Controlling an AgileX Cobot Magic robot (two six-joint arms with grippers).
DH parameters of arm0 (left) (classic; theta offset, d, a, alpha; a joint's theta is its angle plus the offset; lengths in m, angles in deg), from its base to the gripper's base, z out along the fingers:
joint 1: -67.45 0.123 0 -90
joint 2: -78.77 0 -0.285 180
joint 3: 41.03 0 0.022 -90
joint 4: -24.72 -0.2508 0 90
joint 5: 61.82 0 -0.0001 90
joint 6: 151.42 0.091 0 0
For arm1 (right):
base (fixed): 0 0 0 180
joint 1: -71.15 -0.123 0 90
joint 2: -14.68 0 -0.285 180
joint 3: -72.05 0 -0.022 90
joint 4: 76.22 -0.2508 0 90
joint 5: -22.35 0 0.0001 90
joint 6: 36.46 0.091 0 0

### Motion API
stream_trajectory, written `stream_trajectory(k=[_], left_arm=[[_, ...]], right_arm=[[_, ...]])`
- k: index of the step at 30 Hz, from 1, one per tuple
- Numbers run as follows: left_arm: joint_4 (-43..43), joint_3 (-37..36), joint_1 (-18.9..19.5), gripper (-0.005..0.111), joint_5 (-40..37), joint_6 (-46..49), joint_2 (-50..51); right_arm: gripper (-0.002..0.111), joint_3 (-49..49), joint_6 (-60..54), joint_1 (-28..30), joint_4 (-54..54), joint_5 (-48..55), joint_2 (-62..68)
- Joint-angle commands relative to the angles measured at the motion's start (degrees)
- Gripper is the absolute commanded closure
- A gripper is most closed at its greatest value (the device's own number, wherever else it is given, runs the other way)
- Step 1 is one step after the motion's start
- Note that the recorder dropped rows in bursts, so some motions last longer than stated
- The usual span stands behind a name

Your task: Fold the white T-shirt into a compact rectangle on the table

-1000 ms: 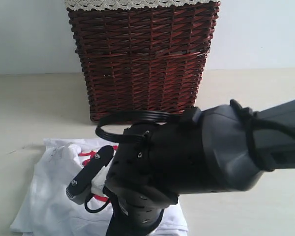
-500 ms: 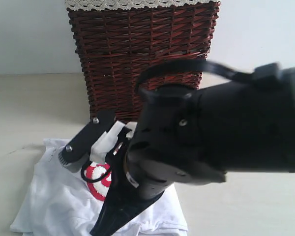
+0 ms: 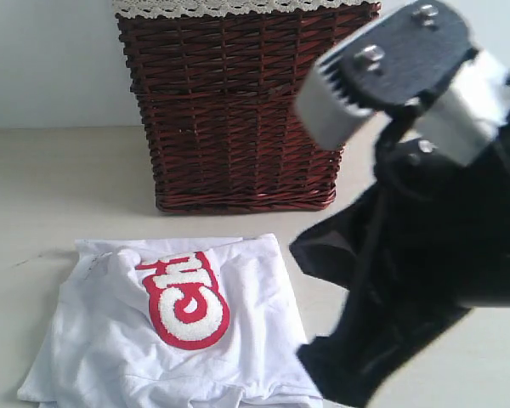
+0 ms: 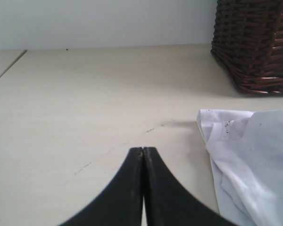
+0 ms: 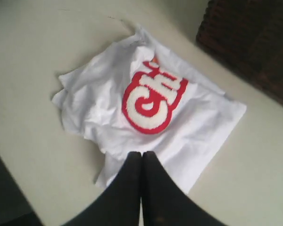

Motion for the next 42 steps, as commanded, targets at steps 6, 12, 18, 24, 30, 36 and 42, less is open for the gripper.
stream_trajectory(k=[6,12,18,24,30,36,42], left_arm=[[-0.2,0.1,0.2,0.107,0.3,0.1,-0.3],[-0.2,0.1,0.2,0.107,0.3,0.1,-0.3],[-0.2,0.1,0.2,0.107,0.3,0.1,-0.3],[-0.2,0.1,0.2,0.107,0.3,0.1,-0.3],[-0.2,0.1,0.2,0.107,0.3,0.1,-0.3],[-0.2,0.1,0.2,0.107,0.3,0.1,-0.3],[-0.2,0.1,0.2,0.107,0.3,0.1,-0.3]], right_arm=[[0.108,-0.5,0.5,0.0,-12.0,9.6,-11.0],[0.108,-0.5,0.5,0.0,-12.3,9.5,-12.5],[0.108,-0.6,-3.1,2.1,-9.5,1.4,-17.2],[0.108,-10.1,-8.8,13.9,-10.3,-40.4,-25.2],[0.108,-22.1,-4.9,30.8,-8.9,-55.9,-33.9],[0.108,-29.3,-0.7,44.2,1.2,-57.7,-44.7],[0.108,-35.1,-2.9,55.2,2.0,-57.7,-57.9]])
